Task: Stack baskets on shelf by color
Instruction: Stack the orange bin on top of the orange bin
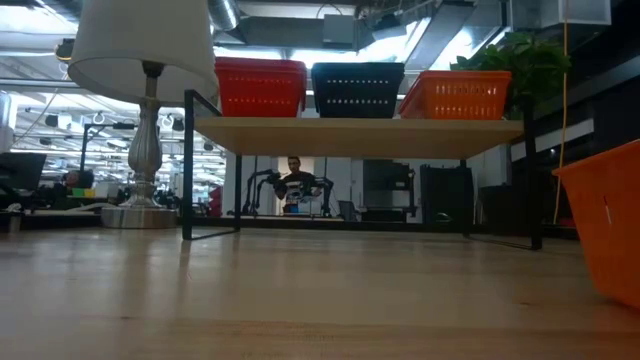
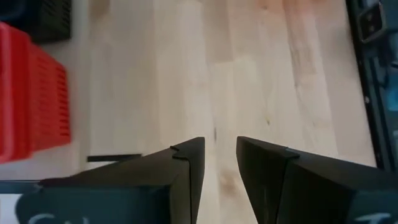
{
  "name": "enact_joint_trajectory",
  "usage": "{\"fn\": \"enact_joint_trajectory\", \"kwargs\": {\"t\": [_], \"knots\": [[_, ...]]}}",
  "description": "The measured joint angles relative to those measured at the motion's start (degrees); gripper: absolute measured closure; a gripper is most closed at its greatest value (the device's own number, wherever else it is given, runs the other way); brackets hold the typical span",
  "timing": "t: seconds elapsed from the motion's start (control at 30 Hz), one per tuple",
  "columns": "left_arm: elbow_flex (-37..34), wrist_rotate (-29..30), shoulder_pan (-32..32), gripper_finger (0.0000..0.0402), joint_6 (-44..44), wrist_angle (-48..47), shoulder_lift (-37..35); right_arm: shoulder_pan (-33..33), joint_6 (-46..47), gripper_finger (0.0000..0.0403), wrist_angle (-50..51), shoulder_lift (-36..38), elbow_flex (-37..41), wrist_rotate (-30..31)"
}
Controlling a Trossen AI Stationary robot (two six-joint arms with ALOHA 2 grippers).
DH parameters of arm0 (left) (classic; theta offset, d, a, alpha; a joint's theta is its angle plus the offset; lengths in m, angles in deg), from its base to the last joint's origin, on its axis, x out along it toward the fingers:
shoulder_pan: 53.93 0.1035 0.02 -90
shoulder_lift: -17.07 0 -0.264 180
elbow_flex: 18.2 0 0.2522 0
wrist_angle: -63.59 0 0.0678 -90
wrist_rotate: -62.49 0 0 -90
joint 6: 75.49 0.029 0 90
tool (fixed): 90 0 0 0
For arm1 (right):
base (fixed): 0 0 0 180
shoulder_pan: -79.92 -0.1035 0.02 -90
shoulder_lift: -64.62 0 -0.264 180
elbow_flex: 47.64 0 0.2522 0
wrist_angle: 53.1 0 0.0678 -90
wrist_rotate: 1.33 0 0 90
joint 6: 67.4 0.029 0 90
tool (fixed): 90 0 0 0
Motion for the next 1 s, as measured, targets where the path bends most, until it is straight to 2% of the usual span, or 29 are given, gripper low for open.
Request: {"fn": "enact_joint_trajectory", "kwargs": {"t": [0.13,0.5,0.63,0.8,1.0], "knots": [[-1.2,-0.3,-0.6,0.0316,-1.2,0.6,0.0,0.3,0.2,0.0312,-0.3,-2.1,0.0,-1.7],[-3.0,-0.2,-0.3,0.0316,-1.5,1.7,0.0,0.3,-1.2,0.0313,3.6,-2.9,-0.3,-1.6],[-3.0,-0.3,0.3,0.0316,-1.4,1.7,0.0,0.3,-1.8,0.0313,10.3,-2.9,-2.9,-0.5],[-3.0,-0.2,1.0,0.0316,-1.4,1.7,0.0,0.3,-1.6,0.0313,21.8,-2.9,-5.7,4.8],[-3.0,-0.2,1.3,0.0316,-1.4,1.7,0.0,0.4,-1.8,0.0313,24.4,-2.7,-7.9,5.5]]}}
